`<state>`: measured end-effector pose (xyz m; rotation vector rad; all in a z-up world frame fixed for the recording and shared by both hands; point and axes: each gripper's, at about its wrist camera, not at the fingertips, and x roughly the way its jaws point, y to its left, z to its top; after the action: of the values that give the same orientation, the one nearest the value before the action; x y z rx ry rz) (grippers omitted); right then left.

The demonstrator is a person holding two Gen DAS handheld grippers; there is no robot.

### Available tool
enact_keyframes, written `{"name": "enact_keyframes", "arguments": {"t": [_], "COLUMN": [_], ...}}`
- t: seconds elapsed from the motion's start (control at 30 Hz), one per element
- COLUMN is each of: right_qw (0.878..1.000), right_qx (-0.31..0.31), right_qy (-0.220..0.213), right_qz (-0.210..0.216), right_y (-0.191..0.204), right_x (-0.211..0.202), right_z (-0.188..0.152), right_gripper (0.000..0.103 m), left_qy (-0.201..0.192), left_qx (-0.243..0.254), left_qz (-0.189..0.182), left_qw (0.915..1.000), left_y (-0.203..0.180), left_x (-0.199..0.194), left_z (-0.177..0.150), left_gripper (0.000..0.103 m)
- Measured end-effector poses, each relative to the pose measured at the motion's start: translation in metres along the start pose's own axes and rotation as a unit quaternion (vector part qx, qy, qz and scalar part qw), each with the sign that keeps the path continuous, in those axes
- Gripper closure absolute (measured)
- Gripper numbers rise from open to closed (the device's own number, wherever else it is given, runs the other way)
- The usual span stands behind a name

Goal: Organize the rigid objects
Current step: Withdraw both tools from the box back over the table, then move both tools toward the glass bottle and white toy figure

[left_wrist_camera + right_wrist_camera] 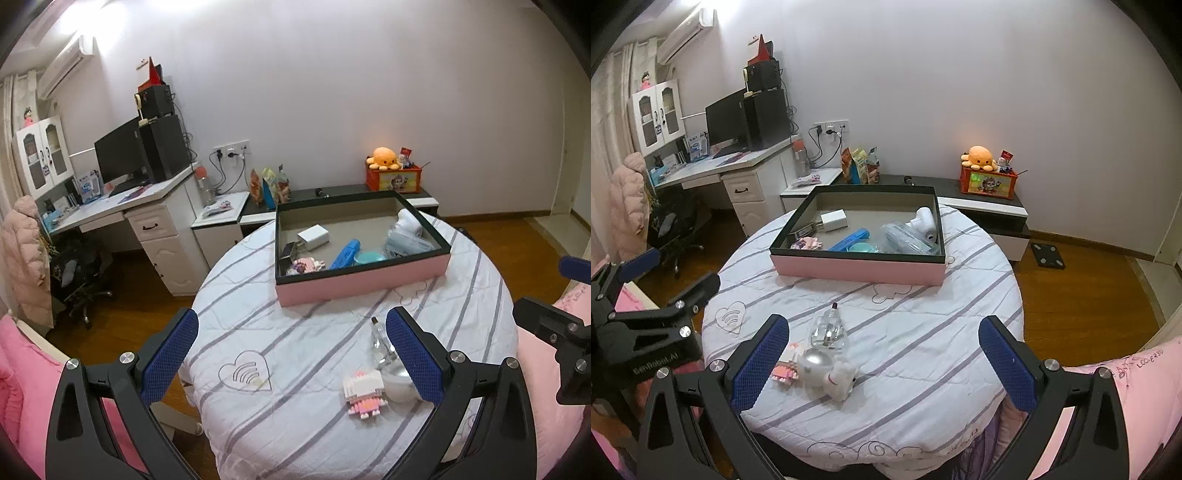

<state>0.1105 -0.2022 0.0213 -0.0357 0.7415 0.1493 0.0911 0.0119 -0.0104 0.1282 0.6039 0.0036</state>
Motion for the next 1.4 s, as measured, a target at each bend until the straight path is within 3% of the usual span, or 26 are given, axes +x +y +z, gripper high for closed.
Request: {"name": "enact_keyframes", "arguments": {"t": [0.1,0.9,1.1,1.4], "right_qw": [1.0,1.0,1.0,0.994], "right_qx": [0.006,0.006,-0.008,-0.055], "right_qy": [0.0,0.017,0.03,0.098], "right_qz": [0.006,0.004,0.006,0.013], "right_y": [0.0,0.002,0.008,0.032], "right_x": [0.0,0.006,0.013,0.051], "right_z": [-0.002,-0.005,-0.007,-0.028], "right_gripper": [0.0,0.0,0.0,0.0], "left_qy": [-0.008,0.001,0.02,0.087], "left_qx": [0.003,0.004,0.009,0.012], "left_qz": [0.014,0.016,0.009,-0.002], "left_qw": [0.9999,0.9999,0.9997,0.9961], "left_y": [-0.002,-0.001,-0.004,-0.002], "left_x": [-0.006,-0.001,0.008,0.043], "left_z": [-0.002,-0.005,-0.011,-0.039], "left_gripper": [0.0,0.0,0.0,0.0]}}
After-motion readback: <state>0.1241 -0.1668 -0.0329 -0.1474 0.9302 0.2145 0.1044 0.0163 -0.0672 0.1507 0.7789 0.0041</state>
